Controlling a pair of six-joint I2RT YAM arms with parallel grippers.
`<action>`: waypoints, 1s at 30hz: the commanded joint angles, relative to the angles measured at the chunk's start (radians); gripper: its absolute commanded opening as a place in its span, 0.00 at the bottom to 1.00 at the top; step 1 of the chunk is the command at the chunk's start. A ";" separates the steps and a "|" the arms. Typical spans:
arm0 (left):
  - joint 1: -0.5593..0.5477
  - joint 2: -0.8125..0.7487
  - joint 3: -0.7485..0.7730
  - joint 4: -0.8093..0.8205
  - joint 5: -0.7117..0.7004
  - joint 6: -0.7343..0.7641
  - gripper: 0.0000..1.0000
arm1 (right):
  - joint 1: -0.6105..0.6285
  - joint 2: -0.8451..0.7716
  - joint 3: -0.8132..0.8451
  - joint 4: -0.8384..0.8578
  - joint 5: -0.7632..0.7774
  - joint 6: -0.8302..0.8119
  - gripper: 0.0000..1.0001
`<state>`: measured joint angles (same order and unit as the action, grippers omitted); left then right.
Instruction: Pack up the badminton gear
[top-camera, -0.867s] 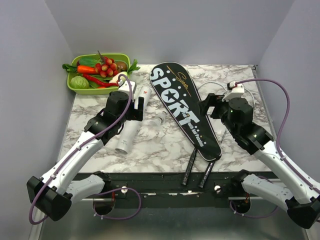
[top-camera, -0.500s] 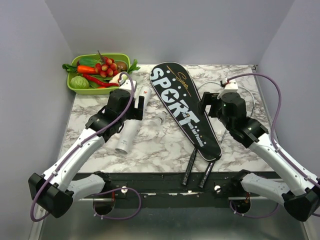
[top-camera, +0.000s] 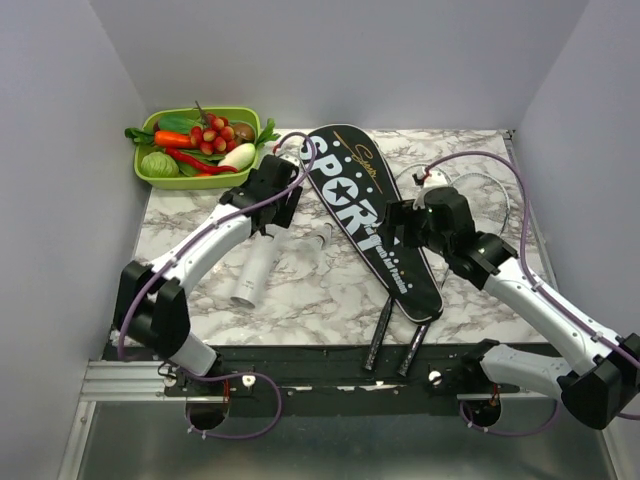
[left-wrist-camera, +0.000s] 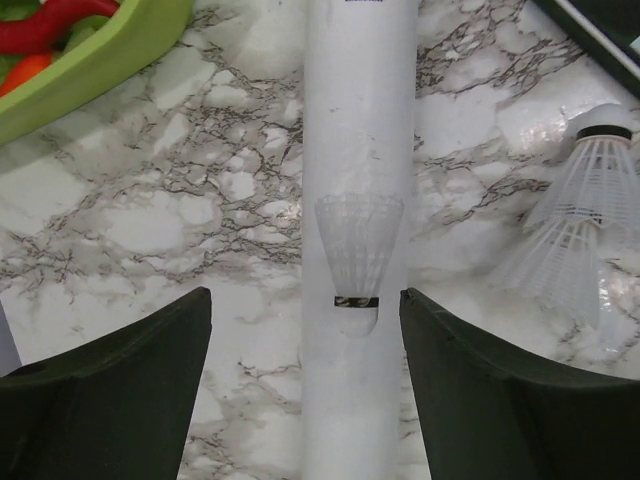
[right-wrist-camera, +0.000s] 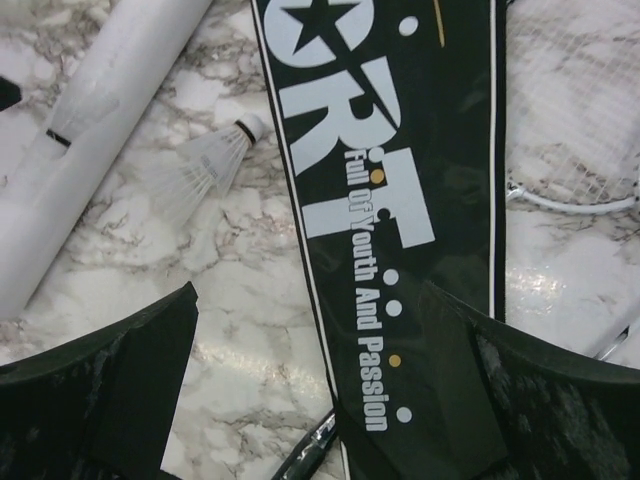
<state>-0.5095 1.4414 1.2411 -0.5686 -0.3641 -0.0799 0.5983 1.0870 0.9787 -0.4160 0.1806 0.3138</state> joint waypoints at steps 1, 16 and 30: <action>0.042 0.147 0.050 0.053 0.114 0.162 0.83 | 0.003 0.007 -0.048 -0.012 -0.121 0.013 1.00; 0.169 0.503 0.377 -0.016 0.398 0.180 0.99 | 0.004 -0.104 -0.101 -0.017 -0.174 0.013 1.00; 0.149 0.677 0.397 0.050 0.372 0.049 0.99 | 0.003 -0.098 -0.164 0.026 -0.240 0.057 1.00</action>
<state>-0.3420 2.0789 1.6623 -0.5541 0.0059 0.0143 0.5983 0.9882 0.8509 -0.4107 -0.0162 0.3489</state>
